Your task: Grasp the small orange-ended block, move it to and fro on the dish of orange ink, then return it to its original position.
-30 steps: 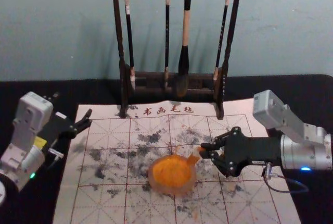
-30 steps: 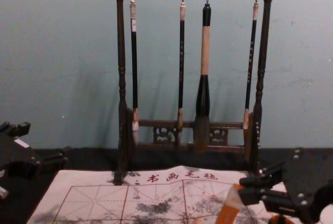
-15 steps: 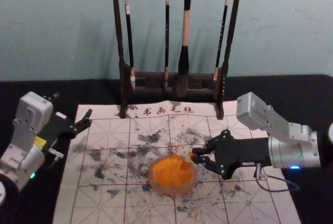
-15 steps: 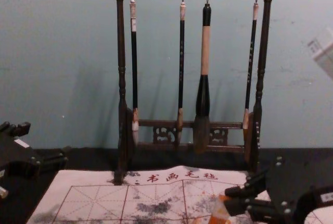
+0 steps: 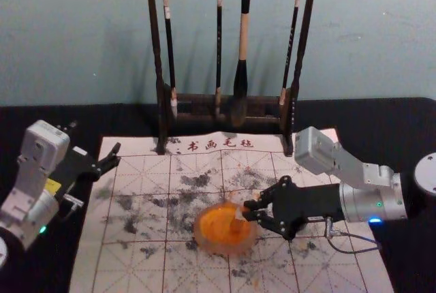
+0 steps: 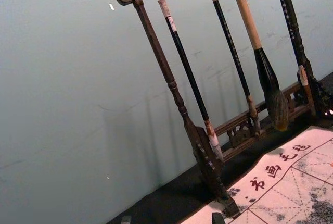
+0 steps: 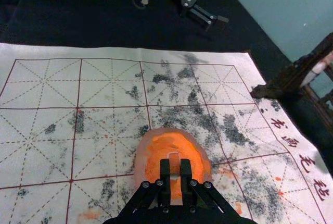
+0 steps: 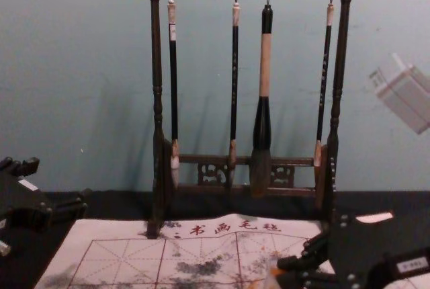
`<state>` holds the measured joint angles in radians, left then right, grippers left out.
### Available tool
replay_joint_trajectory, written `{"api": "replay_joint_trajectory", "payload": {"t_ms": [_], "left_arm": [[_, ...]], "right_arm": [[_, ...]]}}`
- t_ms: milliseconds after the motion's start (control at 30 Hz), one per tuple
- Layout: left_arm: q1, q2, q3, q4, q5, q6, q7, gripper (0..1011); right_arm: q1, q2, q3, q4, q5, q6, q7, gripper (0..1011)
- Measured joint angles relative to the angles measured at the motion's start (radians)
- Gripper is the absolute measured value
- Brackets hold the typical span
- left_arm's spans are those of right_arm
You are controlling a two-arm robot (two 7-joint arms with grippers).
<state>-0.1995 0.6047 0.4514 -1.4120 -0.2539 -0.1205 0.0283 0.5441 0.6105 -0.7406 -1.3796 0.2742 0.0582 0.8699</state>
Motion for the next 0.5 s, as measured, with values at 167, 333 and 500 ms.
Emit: {"api": "replay_joint_trajectory", "payload": {"t_ms": [167, 333, 500], "left_arm": [[0.0, 0.0, 0.0, 0.0, 0.0, 0.0, 0.0, 1001], [0.0, 0.0, 0.0, 0.0, 0.0, 0.0, 0.0, 1002], [0.0, 0.0, 0.0, 0.0, 0.0, 0.0, 0.0, 1001]], "right_arm": [[0.009, -0.009, -0.014, 0.009, -0.003, 0.0, 0.005, 81], [0.014, -0.015, -0.023, 0.012, -0.005, 0.0, 0.007, 81], [0.021, -0.025, -0.033, 0.02, -0.009, -0.001, 0.008, 81]]}}
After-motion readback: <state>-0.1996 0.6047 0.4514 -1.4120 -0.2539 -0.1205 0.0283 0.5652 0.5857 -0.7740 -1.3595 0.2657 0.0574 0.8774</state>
